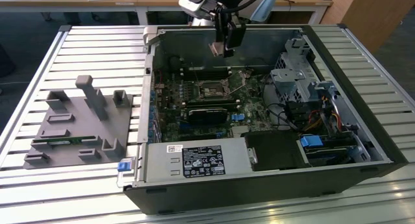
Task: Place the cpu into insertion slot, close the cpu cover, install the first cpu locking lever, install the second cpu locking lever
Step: 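Place the cpu into insertion slot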
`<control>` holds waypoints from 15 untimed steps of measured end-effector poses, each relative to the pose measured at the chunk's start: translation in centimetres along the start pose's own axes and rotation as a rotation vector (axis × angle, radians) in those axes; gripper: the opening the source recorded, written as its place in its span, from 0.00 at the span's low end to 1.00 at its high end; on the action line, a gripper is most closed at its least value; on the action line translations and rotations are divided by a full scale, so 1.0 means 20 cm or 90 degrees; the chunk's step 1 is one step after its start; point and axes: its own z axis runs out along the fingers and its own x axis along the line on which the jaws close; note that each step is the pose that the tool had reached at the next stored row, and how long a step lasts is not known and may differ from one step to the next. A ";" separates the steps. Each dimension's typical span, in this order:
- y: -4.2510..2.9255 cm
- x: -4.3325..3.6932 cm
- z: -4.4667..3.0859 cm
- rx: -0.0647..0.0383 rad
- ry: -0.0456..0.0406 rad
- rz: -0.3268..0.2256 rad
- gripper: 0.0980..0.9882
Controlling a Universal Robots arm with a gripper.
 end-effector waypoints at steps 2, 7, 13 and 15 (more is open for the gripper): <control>-0.001 0.000 0.004 0.000 -0.0001 0.000 0.50; -0.003 0.000 0.019 0.000 -0.0014 0.002 0.50; -0.005 0.000 0.034 0.001 -0.0064 0.005 0.50; -0.012 0.001 0.039 0.001 -0.0066 0.007 0.50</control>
